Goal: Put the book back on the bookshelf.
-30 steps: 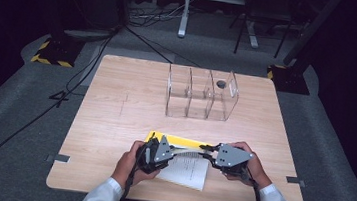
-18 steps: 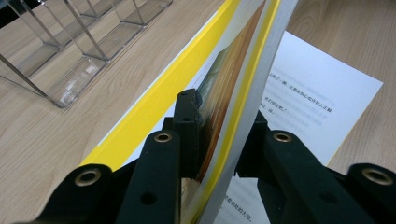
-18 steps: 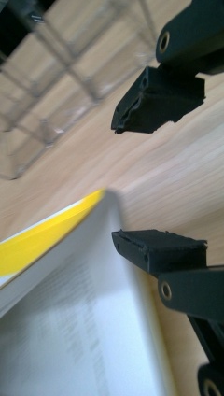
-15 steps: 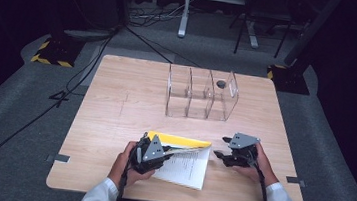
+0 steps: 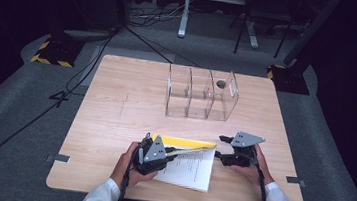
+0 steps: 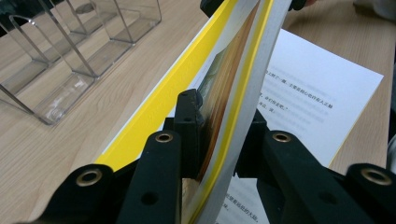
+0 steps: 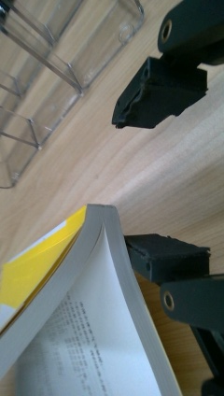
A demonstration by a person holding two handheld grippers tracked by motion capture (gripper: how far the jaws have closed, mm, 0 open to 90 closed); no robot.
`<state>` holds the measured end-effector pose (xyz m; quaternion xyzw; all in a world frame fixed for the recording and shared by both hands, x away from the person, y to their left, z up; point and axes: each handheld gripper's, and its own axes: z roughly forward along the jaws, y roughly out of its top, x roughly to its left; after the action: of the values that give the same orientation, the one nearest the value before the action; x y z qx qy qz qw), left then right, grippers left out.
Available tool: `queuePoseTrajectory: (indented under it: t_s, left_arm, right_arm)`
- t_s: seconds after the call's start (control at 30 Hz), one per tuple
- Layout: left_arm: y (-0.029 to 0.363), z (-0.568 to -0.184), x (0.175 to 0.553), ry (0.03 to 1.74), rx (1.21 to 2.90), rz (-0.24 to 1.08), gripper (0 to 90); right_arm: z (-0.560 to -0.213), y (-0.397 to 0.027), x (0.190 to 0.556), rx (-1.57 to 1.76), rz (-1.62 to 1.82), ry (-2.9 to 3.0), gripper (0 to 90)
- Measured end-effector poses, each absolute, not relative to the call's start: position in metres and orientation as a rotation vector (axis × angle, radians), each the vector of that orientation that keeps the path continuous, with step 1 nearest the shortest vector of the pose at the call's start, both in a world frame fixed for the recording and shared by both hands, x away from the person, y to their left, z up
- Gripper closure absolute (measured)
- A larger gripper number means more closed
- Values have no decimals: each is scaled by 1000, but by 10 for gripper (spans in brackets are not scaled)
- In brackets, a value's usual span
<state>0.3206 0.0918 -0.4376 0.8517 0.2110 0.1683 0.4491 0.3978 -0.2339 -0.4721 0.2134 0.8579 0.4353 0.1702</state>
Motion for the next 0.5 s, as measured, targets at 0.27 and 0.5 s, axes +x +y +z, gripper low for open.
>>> queuePoseTrajectory:
  t_s: [0.27, 0.5]
  left_arm:
    - [81, -427, 327, 512, 2015, 376, 767]
    - [86, -424, 325, 514, 1984, 375, 773]
  right_arm:
    - [-433, -252, 390, 638, 1344, 2287, 388]
    - [-409, -240, 381, 637, 1361, 2225, 402]
